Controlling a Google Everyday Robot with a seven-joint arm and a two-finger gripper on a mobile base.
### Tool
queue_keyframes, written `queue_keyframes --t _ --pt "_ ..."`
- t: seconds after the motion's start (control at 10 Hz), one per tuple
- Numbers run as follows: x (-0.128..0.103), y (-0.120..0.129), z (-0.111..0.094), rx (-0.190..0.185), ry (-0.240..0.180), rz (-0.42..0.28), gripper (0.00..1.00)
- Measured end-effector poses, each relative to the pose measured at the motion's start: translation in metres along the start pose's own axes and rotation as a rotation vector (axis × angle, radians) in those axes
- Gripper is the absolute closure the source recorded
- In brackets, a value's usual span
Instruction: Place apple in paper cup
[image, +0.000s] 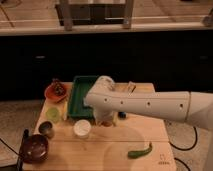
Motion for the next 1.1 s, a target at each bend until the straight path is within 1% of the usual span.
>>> queue_keyframes --t 0.4,0.6,0.9,1.1 --pt "-0.001 -0.033 -0.002 0.033 -0.008 -0.066 0.99" --pt "-0.002 -0.039 -0.002 0.042 -0.012 -0.088 0.99" --pt "-0.001 -0.06 0.0 0.067 -0.029 -0.132 0.99" --pt "0.001 -0.064 0.001 0.076 -0.034 -0.149 0.99"
